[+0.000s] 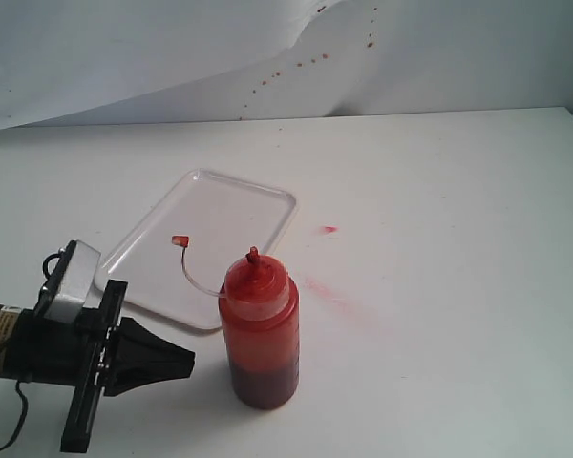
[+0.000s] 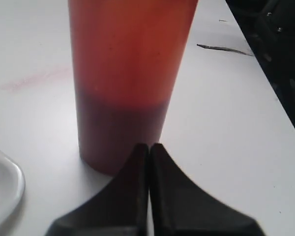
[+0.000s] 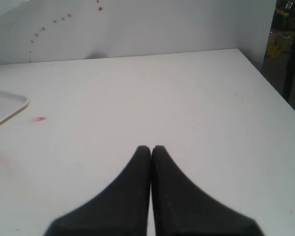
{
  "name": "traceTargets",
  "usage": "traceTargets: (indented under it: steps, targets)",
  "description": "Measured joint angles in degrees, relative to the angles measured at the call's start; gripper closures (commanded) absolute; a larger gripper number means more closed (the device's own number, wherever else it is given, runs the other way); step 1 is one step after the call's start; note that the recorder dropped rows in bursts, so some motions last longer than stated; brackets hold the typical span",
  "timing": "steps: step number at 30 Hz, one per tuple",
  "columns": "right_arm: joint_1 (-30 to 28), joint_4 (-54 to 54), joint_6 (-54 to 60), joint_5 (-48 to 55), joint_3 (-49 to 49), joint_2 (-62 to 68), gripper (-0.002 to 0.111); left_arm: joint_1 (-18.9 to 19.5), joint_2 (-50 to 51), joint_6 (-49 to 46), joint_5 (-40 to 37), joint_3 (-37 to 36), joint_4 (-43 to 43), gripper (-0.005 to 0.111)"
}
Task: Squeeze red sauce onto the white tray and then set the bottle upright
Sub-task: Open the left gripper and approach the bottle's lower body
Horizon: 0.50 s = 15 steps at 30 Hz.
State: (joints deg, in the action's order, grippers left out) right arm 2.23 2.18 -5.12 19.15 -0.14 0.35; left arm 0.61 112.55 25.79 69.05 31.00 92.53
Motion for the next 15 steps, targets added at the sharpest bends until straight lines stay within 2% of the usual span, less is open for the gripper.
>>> traceTargets:
  steps: [10, 13, 15]
  targets:
    - [0.0, 0.0, 0.0, 0.0, 0.0, 0.0, 0.108, 0.0, 4.0, -0.4, -0.7, 0.0, -2.8, 0.105]
    - [0.0, 0.0, 0.0, 0.0, 0.0, 0.0, 0.108, 0.0, 4.9, -0.4, -0.7, 0.0, -2.9, 0.092]
    - [0.0, 0.0, 0.0, 0.0, 0.0, 0.0, 0.108, 0.0, 5.1, -0.4, -0.7, 0.0, -3.0, 0.075]
